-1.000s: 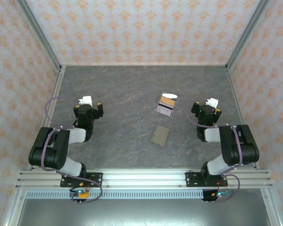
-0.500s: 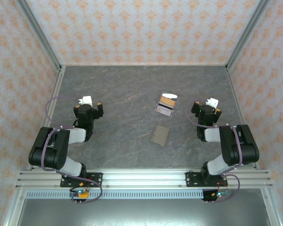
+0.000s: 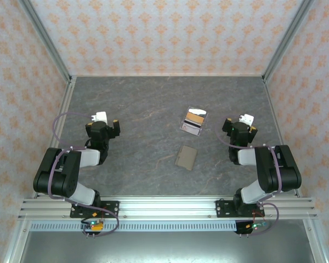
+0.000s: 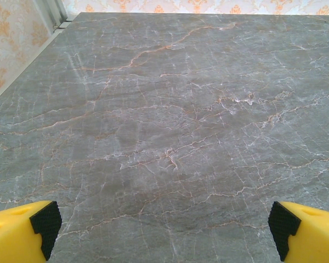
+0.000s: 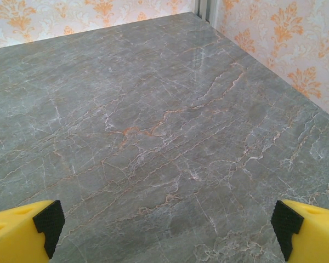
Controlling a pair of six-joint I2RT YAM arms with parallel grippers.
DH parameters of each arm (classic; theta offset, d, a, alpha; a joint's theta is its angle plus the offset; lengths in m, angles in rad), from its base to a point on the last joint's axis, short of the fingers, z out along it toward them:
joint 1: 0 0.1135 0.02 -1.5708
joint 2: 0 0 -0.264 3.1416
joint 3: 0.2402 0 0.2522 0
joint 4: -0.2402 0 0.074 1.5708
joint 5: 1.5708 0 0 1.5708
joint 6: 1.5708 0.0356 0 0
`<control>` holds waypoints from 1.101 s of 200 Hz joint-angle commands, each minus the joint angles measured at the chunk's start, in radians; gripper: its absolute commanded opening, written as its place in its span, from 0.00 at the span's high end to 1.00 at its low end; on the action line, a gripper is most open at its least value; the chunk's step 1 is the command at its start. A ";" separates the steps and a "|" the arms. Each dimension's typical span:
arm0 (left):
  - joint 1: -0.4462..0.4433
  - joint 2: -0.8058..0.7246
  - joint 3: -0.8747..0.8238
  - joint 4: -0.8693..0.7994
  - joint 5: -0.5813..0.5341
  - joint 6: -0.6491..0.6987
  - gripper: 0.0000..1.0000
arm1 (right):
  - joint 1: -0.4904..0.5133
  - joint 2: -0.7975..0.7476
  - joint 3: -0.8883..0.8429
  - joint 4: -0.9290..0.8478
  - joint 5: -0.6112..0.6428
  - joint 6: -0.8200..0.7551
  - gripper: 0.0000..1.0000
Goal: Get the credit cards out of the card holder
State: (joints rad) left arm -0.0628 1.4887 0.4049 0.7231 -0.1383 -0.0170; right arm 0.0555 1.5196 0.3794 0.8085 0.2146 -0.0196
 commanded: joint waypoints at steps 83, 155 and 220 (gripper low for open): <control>0.008 -0.329 0.167 -0.531 -0.047 -0.158 0.00 | -0.003 -0.352 0.198 -0.630 0.056 0.168 0.01; 0.004 -0.457 0.363 -0.972 0.114 -0.406 0.00 | -0.002 -0.363 0.528 -1.349 -0.287 0.393 0.02; 0.005 -0.472 0.363 -1.018 0.323 -0.423 0.00 | 0.210 -0.345 0.466 -1.400 -0.473 0.508 0.21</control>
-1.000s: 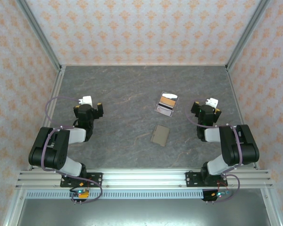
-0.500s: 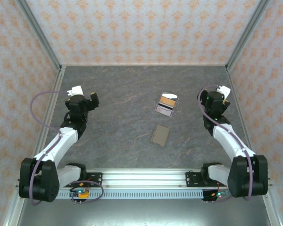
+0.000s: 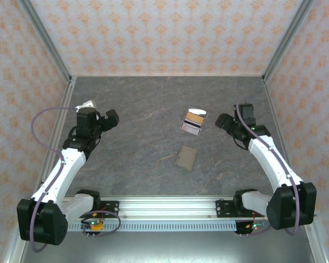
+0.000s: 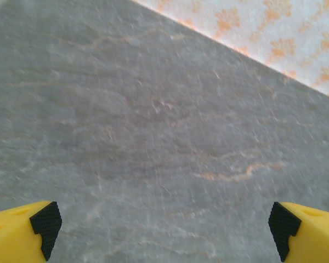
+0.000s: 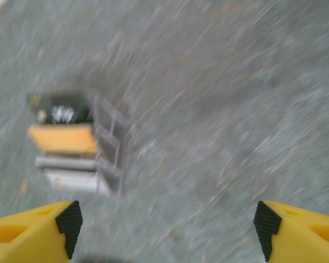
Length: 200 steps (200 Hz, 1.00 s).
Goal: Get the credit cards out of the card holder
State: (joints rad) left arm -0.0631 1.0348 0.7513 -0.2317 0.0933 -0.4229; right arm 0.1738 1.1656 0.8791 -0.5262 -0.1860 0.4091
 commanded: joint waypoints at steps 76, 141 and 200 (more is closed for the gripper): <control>-0.001 -0.016 0.032 -0.101 0.131 -0.010 0.00 | 0.398 0.202 -0.087 0.084 -0.111 0.252 0.36; -0.016 0.035 0.039 -0.124 0.152 -0.022 0.00 | 0.492 0.406 -0.001 0.136 -0.123 0.244 0.38; -0.079 0.132 0.009 -0.089 0.261 -0.150 0.00 | 0.518 0.624 0.178 0.166 -0.181 0.191 0.41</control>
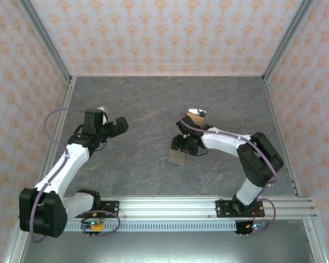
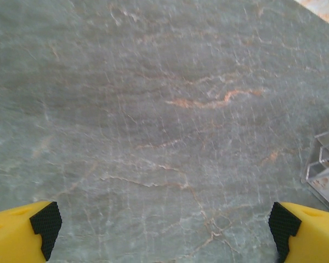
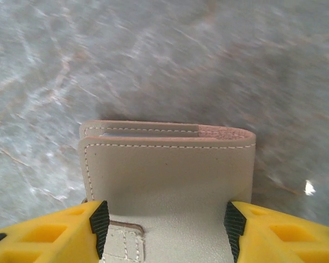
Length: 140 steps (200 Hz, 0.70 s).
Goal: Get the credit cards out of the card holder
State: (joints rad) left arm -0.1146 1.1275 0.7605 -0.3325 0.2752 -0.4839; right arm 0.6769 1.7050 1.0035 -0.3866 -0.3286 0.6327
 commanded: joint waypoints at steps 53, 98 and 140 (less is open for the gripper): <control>-0.157 0.144 -0.064 0.133 0.206 -0.226 0.04 | 0.015 -0.004 0.070 0.028 -0.005 -0.019 0.41; -0.256 0.254 -0.057 0.198 0.308 -0.269 0.11 | 0.013 -0.093 -0.052 0.022 0.066 0.035 0.47; -0.308 0.355 -0.041 0.258 0.350 -0.292 0.17 | 0.013 -0.029 -0.055 0.060 0.042 0.071 0.54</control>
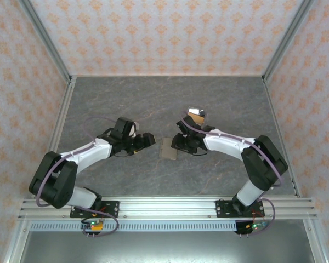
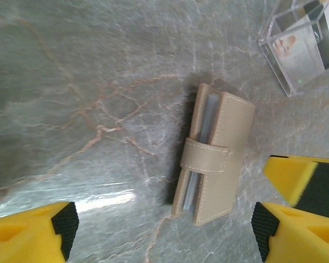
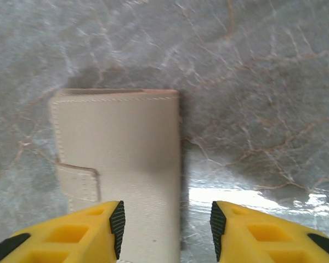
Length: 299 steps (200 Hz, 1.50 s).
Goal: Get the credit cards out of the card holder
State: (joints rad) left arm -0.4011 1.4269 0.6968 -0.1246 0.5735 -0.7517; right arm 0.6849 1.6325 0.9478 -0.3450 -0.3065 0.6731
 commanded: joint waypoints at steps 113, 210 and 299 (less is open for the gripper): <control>-0.106 0.246 0.085 0.189 0.126 -0.104 0.38 | 0.006 0.142 0.030 0.022 -0.013 0.036 0.60; -0.108 0.285 0.085 0.343 0.207 -0.189 0.54 | 0.007 0.153 -0.013 0.158 -0.148 0.075 0.65; -0.110 0.110 0.222 -0.276 -0.103 0.097 0.86 | 0.005 -0.064 -0.030 0.001 0.112 0.051 0.59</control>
State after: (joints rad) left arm -0.5068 1.6306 0.8196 -0.0498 0.6693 -0.8158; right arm 0.6807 1.6817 0.9337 -0.2554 -0.3393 0.7322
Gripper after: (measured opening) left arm 0.174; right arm 0.401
